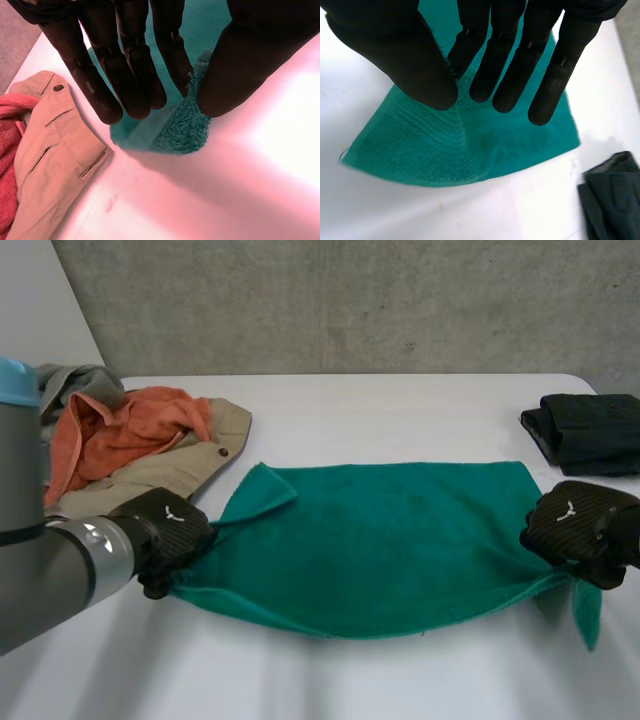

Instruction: Fold the laundry.

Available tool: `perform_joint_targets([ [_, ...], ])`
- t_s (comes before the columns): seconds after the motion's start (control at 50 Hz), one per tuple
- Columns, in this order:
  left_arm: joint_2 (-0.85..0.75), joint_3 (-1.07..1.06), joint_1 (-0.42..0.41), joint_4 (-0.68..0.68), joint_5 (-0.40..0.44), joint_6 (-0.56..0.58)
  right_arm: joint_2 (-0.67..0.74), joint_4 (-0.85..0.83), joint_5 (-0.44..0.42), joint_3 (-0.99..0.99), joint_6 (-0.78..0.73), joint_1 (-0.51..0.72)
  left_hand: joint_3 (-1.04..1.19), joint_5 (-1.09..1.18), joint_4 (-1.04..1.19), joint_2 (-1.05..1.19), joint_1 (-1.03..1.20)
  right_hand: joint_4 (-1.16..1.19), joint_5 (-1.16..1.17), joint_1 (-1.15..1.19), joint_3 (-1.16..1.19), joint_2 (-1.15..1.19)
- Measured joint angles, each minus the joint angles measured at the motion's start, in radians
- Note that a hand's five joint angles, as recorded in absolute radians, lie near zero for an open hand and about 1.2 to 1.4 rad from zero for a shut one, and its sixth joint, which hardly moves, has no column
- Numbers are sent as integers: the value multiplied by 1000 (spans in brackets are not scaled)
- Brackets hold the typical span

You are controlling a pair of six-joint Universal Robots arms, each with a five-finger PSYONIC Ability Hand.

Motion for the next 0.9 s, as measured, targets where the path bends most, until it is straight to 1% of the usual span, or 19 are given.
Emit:
perform_joint_targets([
  [0.1,-85,26,-5,109,-21,-36,80,-41,28,-23,3,19,0,0,0,0,0,0,0,0,0,0],
  [0.18,-202,134,-14,183,-65,-71,178,-113,72,-91,52,58,0,0,0,0,0,0,0,0,0,0],
  [0.24,-323,309,-20,229,-107,-109,279,-202,137,-204,126,105,0,0,0,0,0,0,0,0,0,0],
  [0.34,-423,570,-19,262,-113,-161,368,-313,206,-388,224,153,0,0,0,1,0,0,1,0,0,0],
  [0.36,-443,657,-17,274,-109,-185,392,-357,222,-463,263,167,0,0,0,1,0,0,1,0,0,0],
  [0.4,-463,765,-16,289,-103,-218,413,-408,236,-547,308,180,0,0,0,1,0,0,1,0,0,0],
  [0.46,-500,985,-13,328,-95,-295,450,-560,263,-750,434,205,0,0,0,1,0,0,1,0,0,0],
  [0.5,-510,1072,-11,354,-101,-335,456,-622,271,-808,482,210,0,0,1,1,0,0,1,0,0,0],
  [0.54,-518,1206,-8,408,-125,-408,460,-738,285,-886,564,215,0,0,1,1,0,0,1,0,0,0],
  [0.58,-521,1274,-4,446,-154,-454,456,-837,294,-919,626,215,0,0,1,1,0,0,1,0,0,0],
  [0.6,-521,1274,-4,446,-154,-454,456,-837,294,-919,626,215,0,0,1,1,0,0,1,0,0,0],
  [0.62,-521,1310,1,475,-180,-485,446,-938,298,-927,681,213,0,0,1,1,0,0,1,0,0,0],
  [0.64,-521,1319,4,486,-193,-497,441,-975,298,-924,699,211,0,0,1,1,0,0,2,0,0,0],
  [0.68,-519,1317,9,501,-213,-514,431,-1031,292,-905,725,207,0,0,1,1,0,0,2,0,0,0],
  [0.72,-517,1291,14,503,-225,-521,425,-1049,279,-882,736,204,0,0,1,1,0,0,2,0,0,0],
  [0.82,-499,1153,22,492,-231,-530,417,-1004,230,-805,739,193,0,0,1,1,0,0,2,0,0,0],
  [0.9,-473,953,26,484,-214,-533,418,-884,153,-698,730,173,0,0,1,2,0,0,2,0,0,0],
])
